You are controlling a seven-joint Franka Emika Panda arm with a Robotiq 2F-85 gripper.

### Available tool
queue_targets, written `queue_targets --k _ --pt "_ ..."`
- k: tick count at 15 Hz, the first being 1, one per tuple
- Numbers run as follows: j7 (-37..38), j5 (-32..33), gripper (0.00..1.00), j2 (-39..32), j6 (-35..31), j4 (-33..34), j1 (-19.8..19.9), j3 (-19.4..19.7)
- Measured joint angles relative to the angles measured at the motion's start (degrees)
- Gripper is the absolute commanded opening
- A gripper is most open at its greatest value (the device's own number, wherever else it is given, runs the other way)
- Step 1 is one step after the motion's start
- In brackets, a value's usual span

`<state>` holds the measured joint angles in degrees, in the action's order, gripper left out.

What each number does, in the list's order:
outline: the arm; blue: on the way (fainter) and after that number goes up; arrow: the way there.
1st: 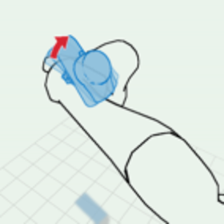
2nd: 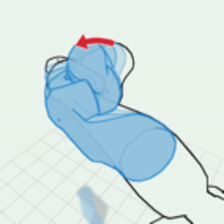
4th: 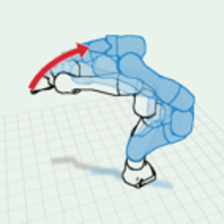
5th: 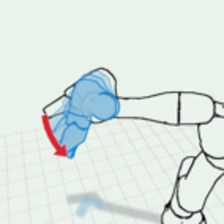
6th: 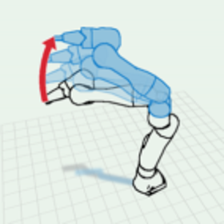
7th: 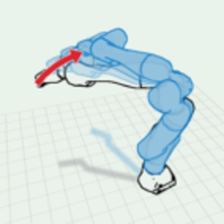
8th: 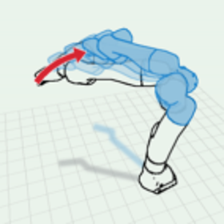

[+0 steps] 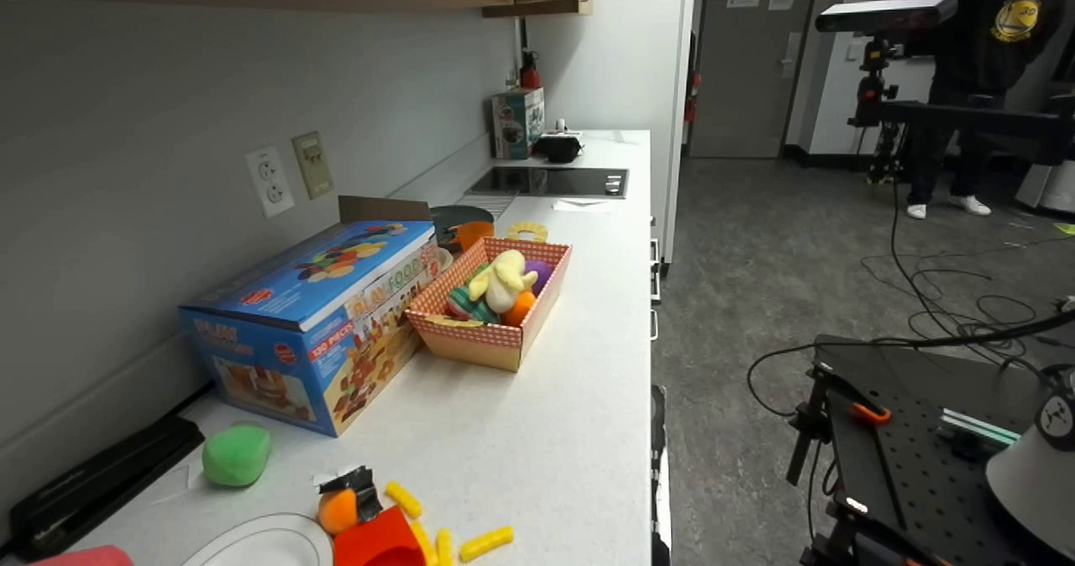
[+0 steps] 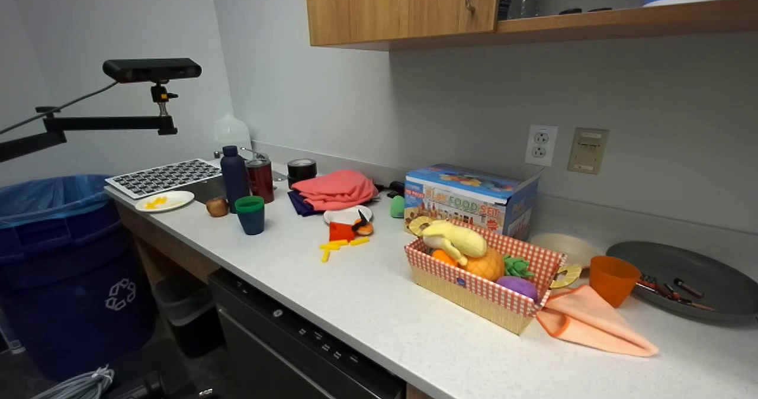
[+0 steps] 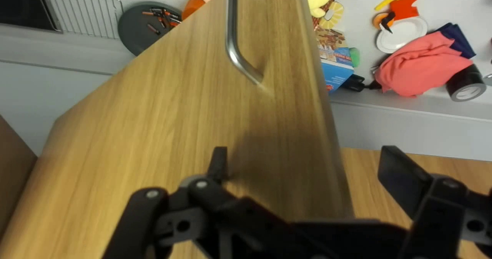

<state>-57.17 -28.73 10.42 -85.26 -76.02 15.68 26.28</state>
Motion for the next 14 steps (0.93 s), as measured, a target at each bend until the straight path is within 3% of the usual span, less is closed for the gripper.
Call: queue_targets --k 3,14 --pt "0.33 0.05 1.00 -0.02 -0.09 0.11 -1.00 -1.68" --pt "0.30 0.05 1.00 -0.06 -0.16 0.02 -1.11 -1.67"
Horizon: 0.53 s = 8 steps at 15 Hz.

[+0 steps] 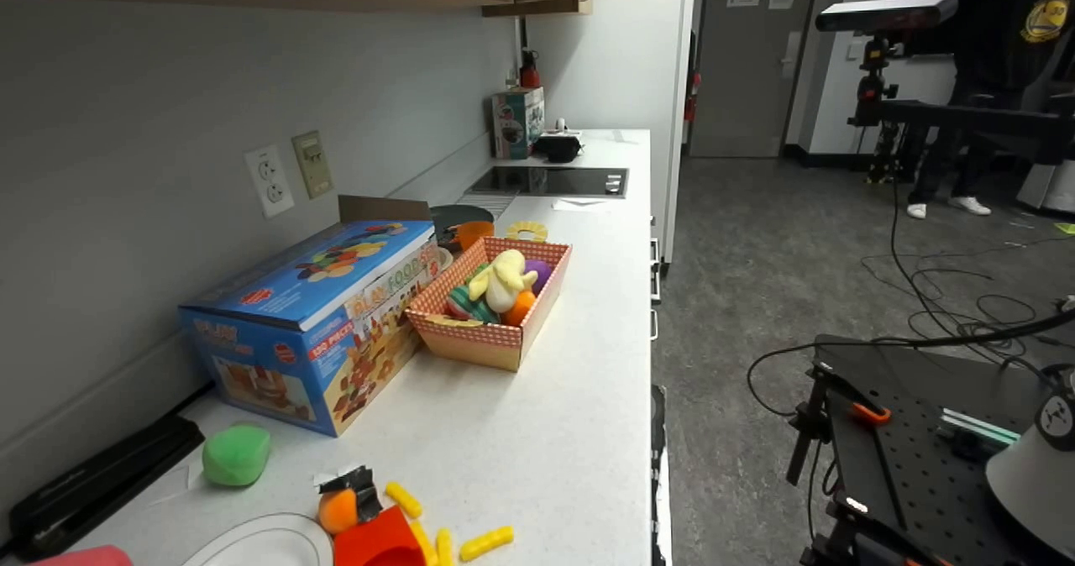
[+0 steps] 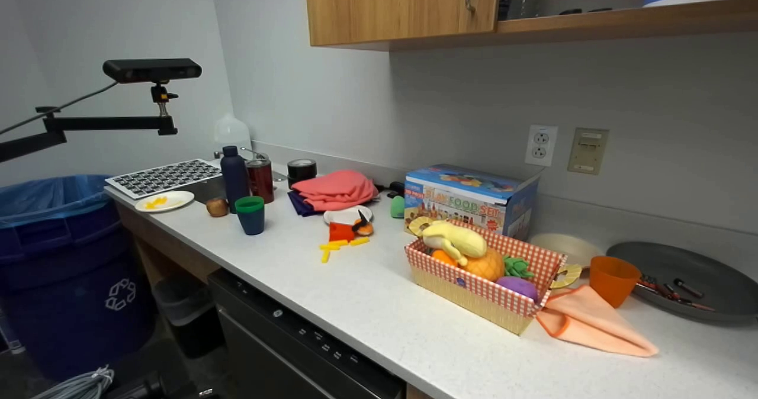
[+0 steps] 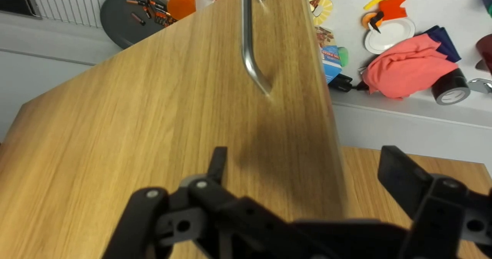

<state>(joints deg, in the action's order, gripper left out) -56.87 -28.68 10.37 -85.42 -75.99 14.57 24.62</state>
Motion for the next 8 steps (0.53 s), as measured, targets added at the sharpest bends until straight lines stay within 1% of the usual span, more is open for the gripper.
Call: queue_targets --k 8 --pt "-0.67 -2.90 1.00 -0.73 -6.69 -1.97 -1.15 -2.67"
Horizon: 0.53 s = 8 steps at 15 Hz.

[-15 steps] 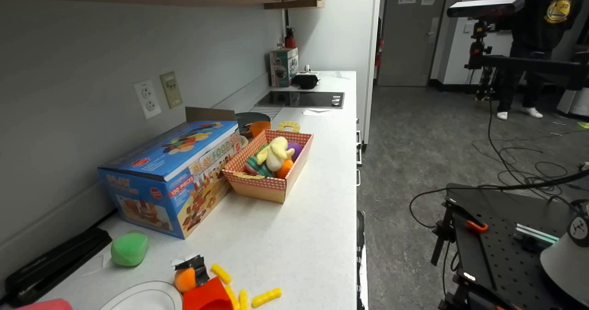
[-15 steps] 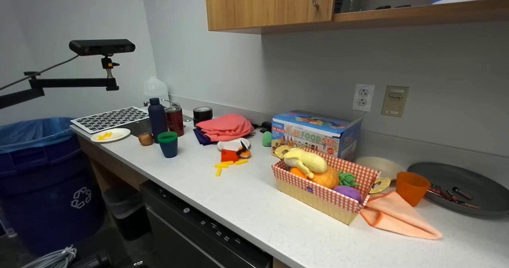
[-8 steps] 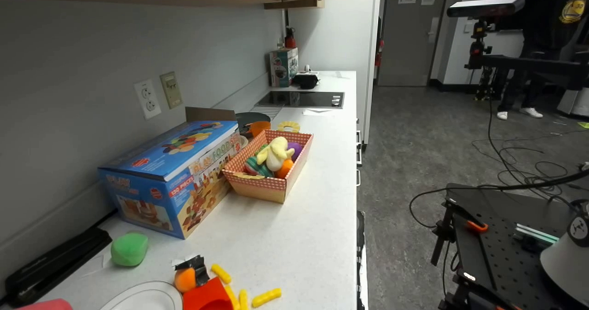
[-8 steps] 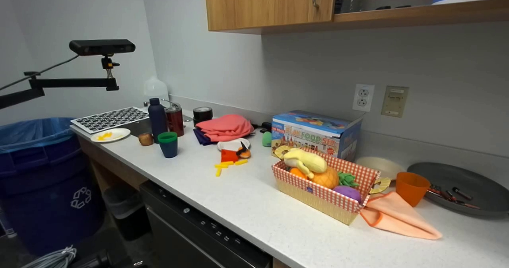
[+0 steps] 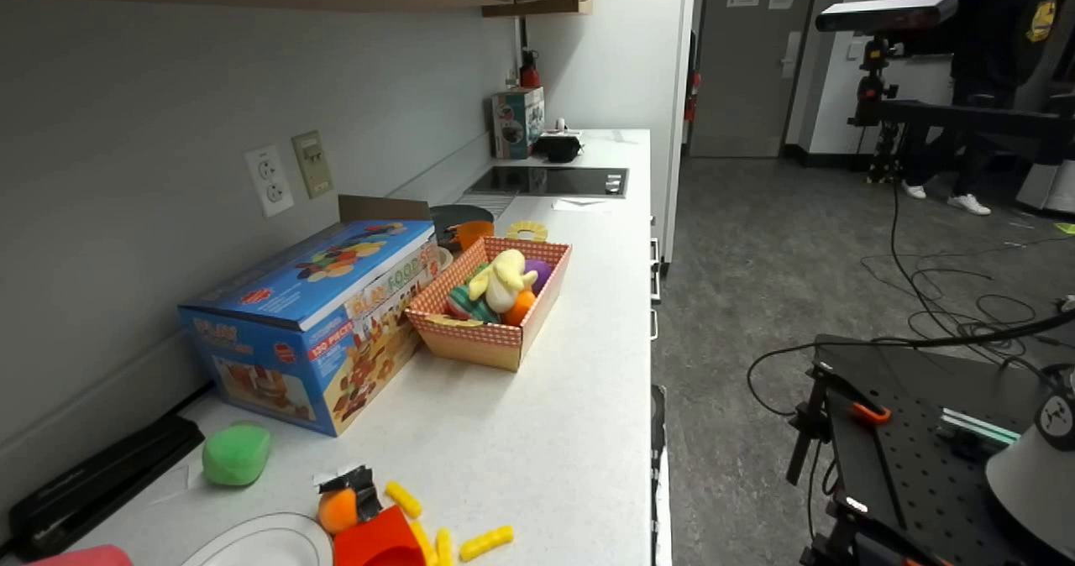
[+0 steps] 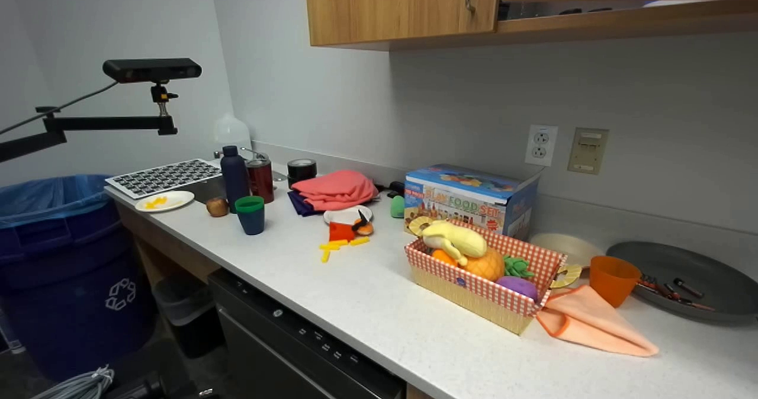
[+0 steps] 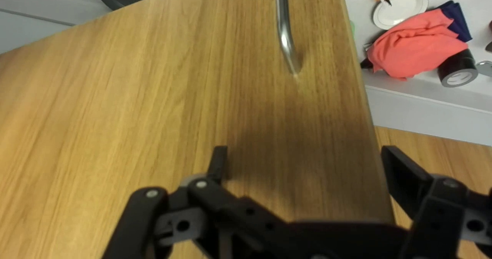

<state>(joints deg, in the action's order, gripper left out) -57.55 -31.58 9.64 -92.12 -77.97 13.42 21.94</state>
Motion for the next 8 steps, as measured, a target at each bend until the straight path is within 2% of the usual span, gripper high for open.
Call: queue_targets --k 8 --pt "0.09 -6.15 1.00 -3.17 -8.70 -1.11 -3.54 -4.16"
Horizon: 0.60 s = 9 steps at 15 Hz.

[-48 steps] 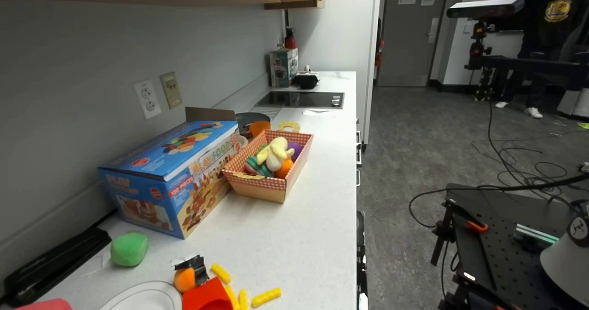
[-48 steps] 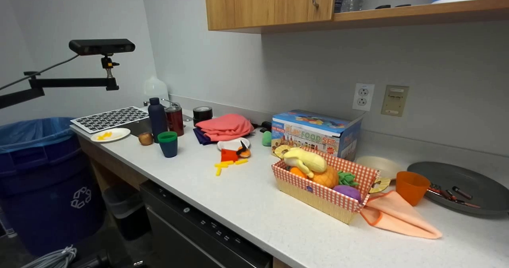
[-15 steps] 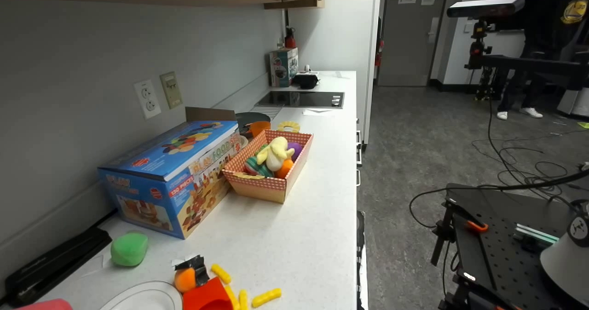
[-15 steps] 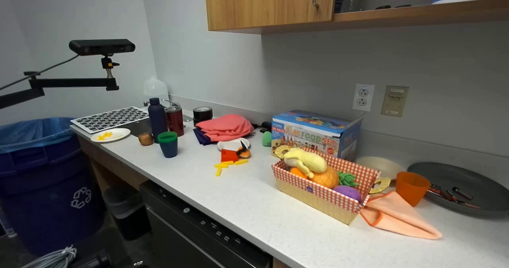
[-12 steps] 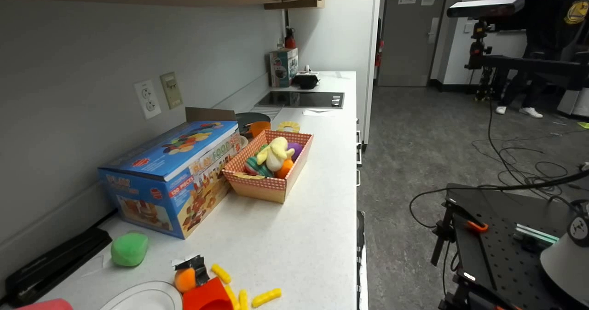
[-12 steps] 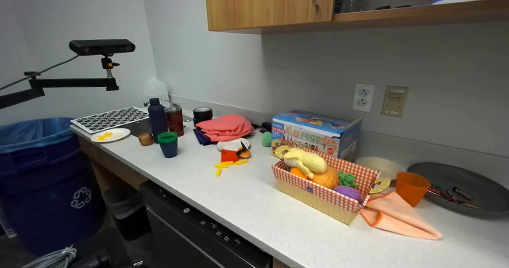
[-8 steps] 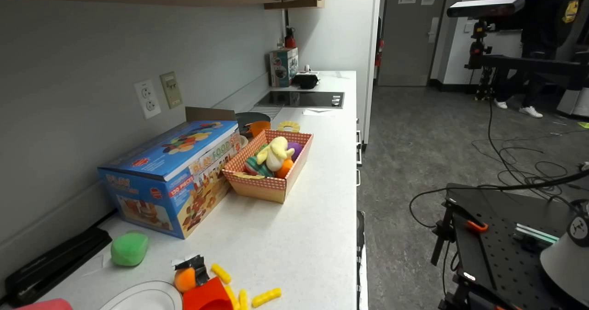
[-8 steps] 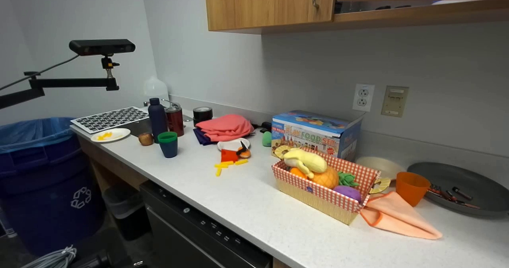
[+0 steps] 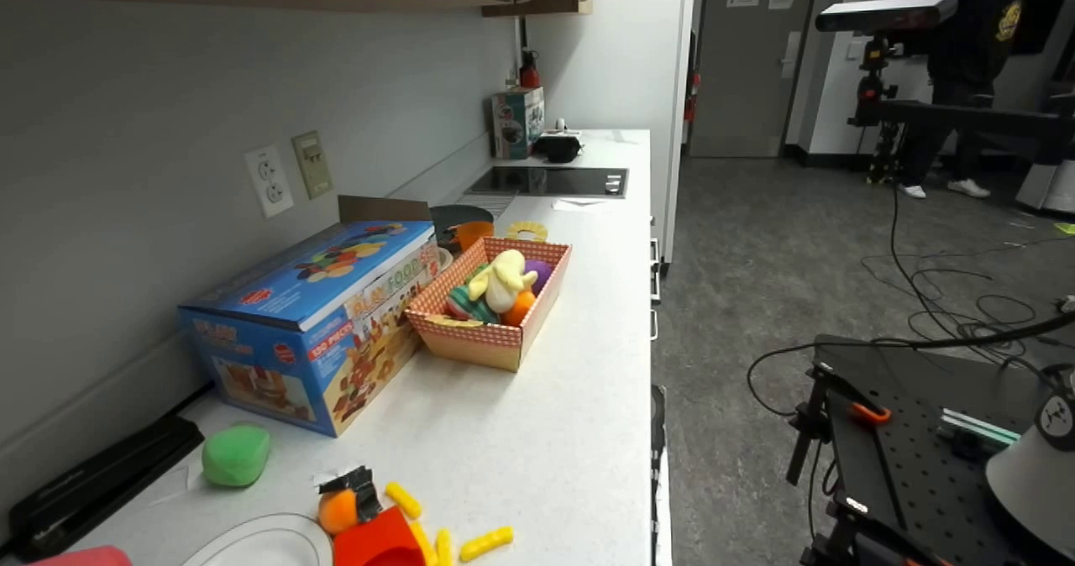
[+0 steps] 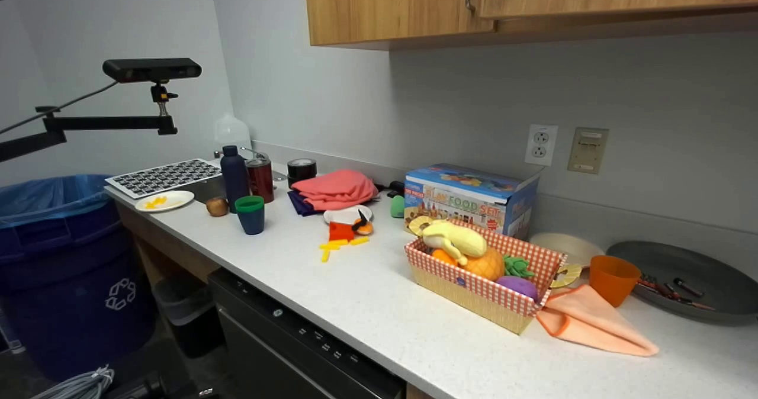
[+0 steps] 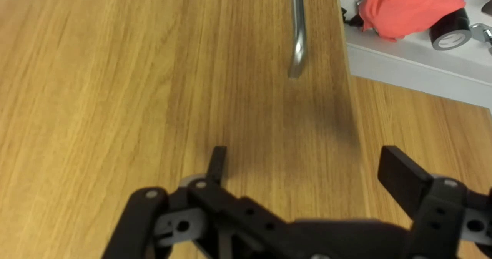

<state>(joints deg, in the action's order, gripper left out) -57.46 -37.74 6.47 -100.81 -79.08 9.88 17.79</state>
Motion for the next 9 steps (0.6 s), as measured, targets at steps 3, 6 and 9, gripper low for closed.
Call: queue_targets --k 3,6,9 --pt "0.25 -2.24 1.00 -3.10 -4.34 0.96 -1.53 -2.61" --pt "0.25 -2.90 1.00 -5.95 -7.70 2.52 -2.81 -4.19" --pt "0.25 -2.90 1.00 -7.91 -10.10 4.26 -3.17 -4.66"
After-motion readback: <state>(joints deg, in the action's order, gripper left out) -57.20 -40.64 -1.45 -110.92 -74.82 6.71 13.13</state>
